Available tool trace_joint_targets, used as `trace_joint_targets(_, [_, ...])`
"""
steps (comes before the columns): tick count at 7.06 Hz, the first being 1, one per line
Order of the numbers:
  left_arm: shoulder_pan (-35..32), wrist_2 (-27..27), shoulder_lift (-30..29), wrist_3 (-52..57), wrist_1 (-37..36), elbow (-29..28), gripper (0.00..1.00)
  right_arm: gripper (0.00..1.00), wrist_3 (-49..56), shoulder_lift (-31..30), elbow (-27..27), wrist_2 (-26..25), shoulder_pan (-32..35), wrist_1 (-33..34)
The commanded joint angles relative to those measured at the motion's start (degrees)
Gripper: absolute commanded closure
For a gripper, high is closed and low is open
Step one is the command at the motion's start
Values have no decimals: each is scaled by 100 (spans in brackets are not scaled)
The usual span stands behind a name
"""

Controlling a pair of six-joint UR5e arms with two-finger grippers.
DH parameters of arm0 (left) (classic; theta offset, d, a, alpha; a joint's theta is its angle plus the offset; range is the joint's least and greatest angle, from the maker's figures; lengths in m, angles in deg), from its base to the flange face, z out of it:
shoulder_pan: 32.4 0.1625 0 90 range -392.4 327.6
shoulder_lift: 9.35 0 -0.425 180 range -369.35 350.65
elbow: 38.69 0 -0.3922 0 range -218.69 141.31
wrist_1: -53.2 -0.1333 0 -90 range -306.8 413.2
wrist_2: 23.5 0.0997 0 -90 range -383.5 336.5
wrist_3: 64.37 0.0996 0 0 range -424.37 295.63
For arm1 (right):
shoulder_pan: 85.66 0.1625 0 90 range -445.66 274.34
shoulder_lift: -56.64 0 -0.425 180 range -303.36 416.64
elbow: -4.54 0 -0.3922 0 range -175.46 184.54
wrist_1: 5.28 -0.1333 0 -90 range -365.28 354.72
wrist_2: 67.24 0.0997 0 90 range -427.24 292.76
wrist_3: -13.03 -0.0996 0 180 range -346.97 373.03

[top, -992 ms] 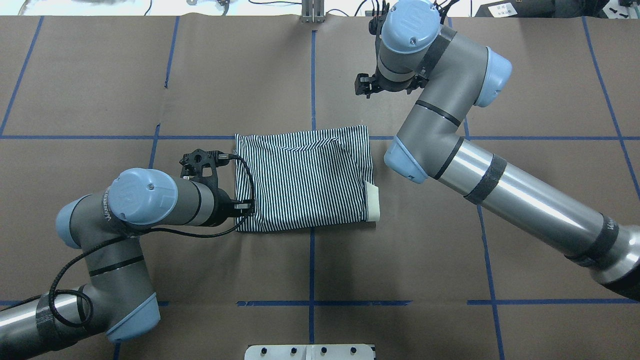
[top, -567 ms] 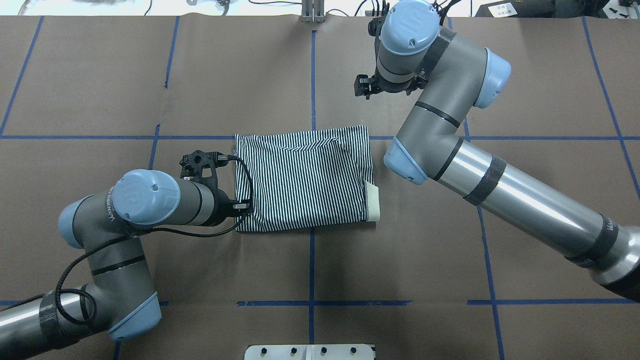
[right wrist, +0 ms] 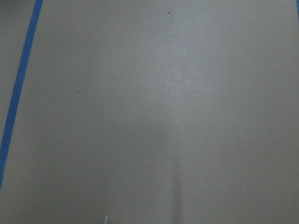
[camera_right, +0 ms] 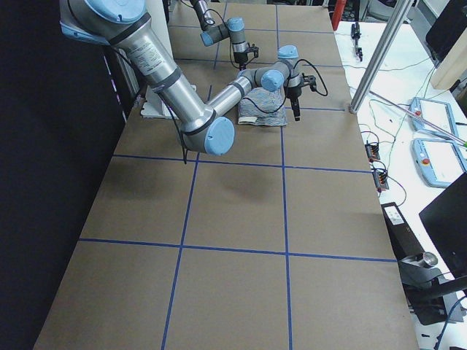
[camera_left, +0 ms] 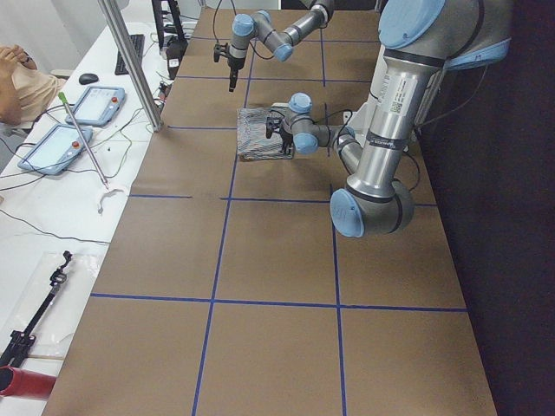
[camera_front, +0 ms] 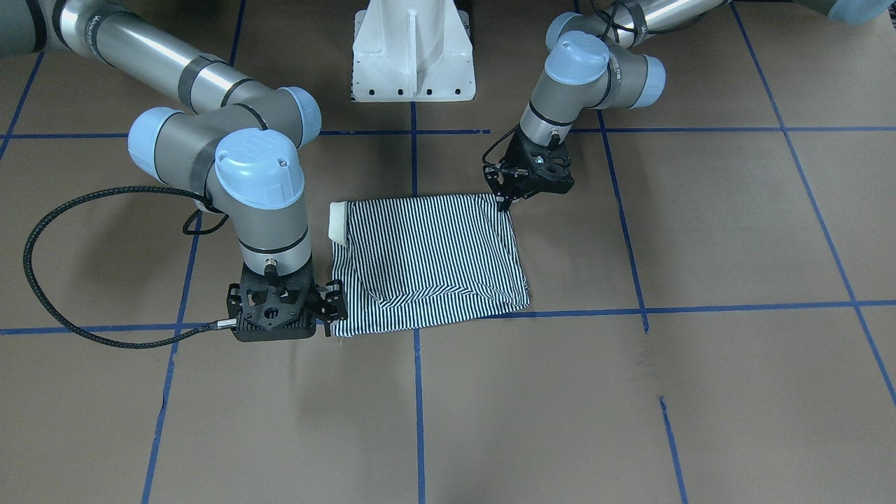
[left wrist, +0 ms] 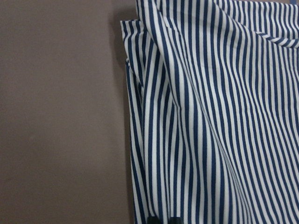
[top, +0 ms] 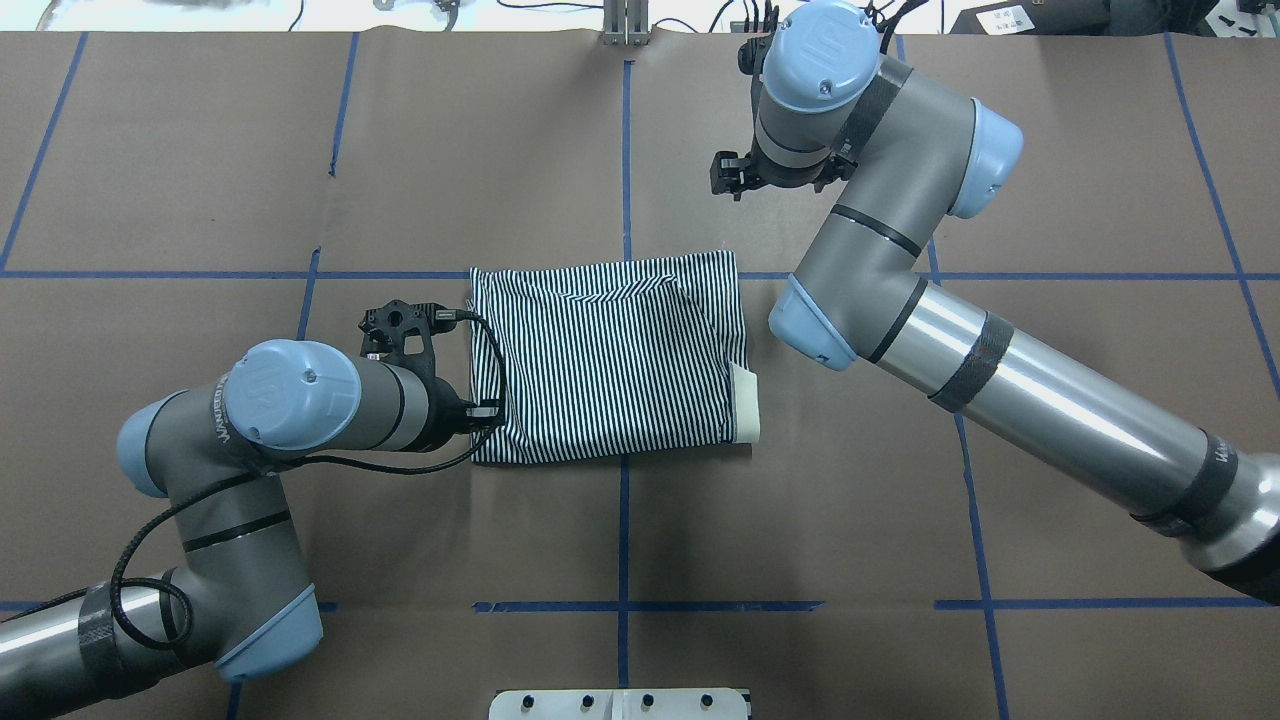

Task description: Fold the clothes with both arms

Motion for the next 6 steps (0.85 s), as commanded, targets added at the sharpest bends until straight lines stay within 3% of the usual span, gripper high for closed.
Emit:
trace_joint_targets(1, [-23, -18, 297, 57, 26, 163, 100, 0, 24, -41, 1, 0, 0, 0])
trace_joint_targets(4, [-23, -18, 755, 75, 192, 507, 100, 0, 42, -163, 1, 0, 0, -218])
trace_joint_targets(5, [-14, -18, 765, 127, 211, 516, 17, 0, 60, -303, 1, 17, 8, -507])
trace_joint_targets(6, [-31, -27, 748, 354, 211, 577, 0, 0, 77, -322, -8, 296, 52, -527])
